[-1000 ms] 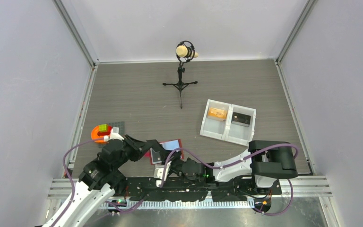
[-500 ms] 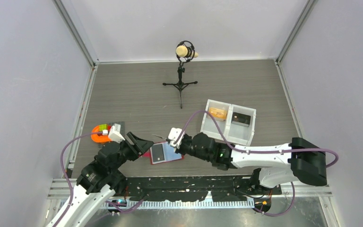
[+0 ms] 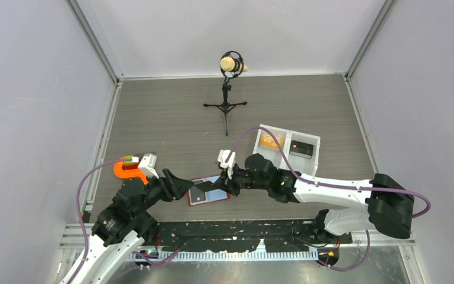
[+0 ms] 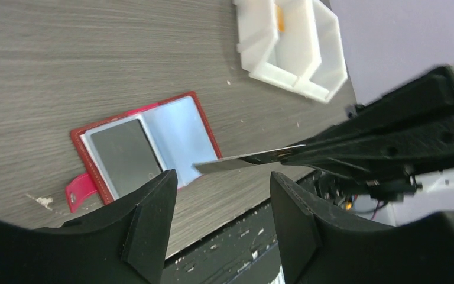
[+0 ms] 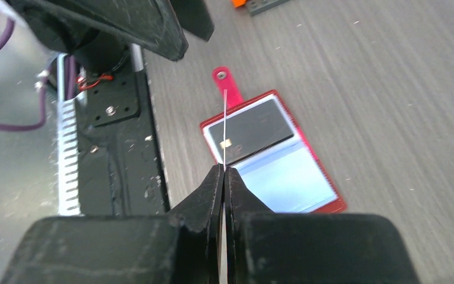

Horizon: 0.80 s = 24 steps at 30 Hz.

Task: Take the credit cards out of the card holder
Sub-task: Place the credit card in the storage box.

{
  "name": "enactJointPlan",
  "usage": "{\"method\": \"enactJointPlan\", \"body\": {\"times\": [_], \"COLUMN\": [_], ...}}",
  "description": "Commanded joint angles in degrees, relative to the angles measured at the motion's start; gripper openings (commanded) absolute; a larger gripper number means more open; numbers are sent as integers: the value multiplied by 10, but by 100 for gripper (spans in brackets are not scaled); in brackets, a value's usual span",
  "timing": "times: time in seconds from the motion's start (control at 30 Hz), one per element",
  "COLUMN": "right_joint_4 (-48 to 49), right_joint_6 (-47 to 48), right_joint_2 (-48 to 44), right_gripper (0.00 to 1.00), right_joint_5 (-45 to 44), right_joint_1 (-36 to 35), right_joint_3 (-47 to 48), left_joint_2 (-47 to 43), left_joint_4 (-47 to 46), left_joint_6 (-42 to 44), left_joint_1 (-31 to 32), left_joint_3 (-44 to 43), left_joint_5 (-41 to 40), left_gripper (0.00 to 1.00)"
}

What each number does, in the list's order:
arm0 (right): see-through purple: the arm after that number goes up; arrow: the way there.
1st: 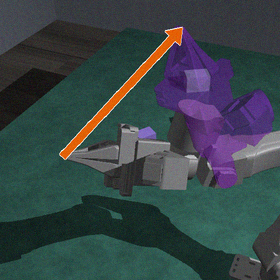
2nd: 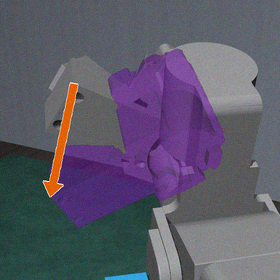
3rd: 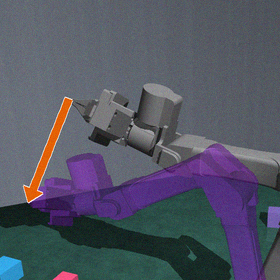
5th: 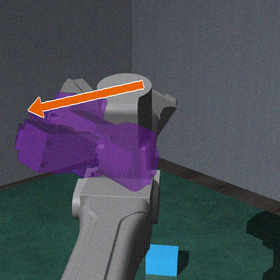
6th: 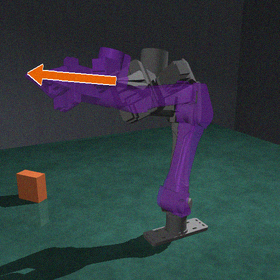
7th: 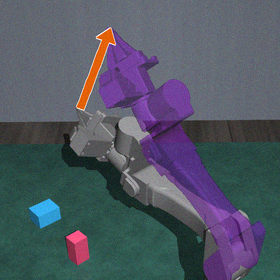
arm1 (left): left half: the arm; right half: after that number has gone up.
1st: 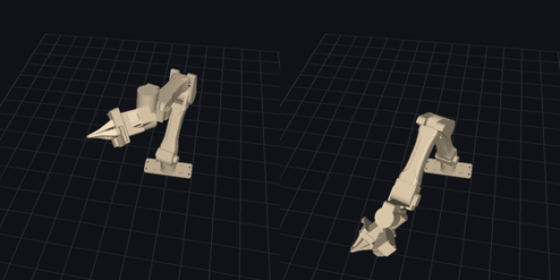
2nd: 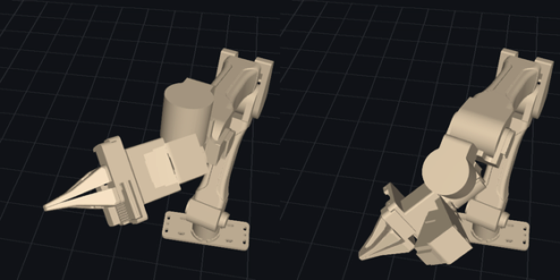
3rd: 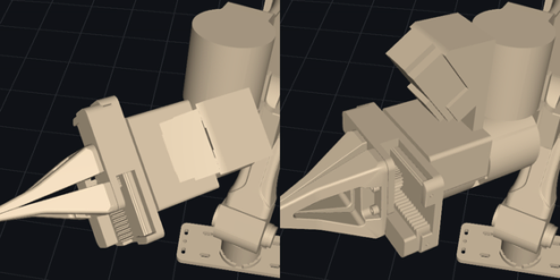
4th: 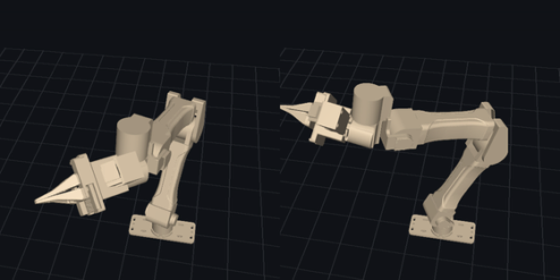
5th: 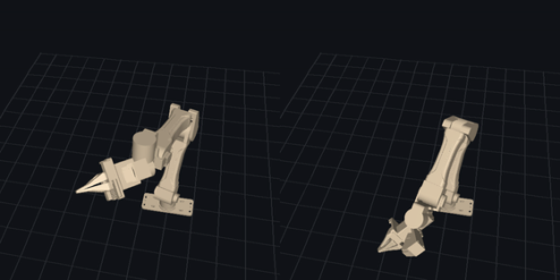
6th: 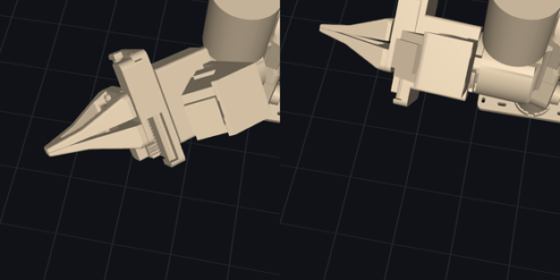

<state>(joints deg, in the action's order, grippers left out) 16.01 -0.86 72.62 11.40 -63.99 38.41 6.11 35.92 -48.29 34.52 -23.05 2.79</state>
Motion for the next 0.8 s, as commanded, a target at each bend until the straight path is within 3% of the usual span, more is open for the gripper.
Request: {"method": "enactJointPlan", "body": {"times": [0.0, 0.17, 0.33, 0.63, 0.77], "right_joint_4": [-57, -125, -136, -152, -148], "right_joint_6": [-15, -17, -40, -53, -60], "right_joint_2": [-21, -12, -5, 11, 15], "right_gripper": [5, 5, 5, 5, 5], "right_joint_5": [129, 263, 302, 354, 361], "right_joint_1": [22, 55, 66, 68, 68], "right_joint_3": [51, 87, 105, 126, 131], "left_joint_2": [45, 136, 191, 249, 274], "left_joint_4": [-25, 2, -41, -65, -92], "left_joint_6": [126, 206, 220, 233, 227], "left_joint_1": [1, 1, 1, 1, 1], "left_joint_3": [-72, -140, -154, -158, -157], "left_joint_5": [106, 204, 331, 352, 398], "left_gripper": [62, 62, 62, 58, 53]}}
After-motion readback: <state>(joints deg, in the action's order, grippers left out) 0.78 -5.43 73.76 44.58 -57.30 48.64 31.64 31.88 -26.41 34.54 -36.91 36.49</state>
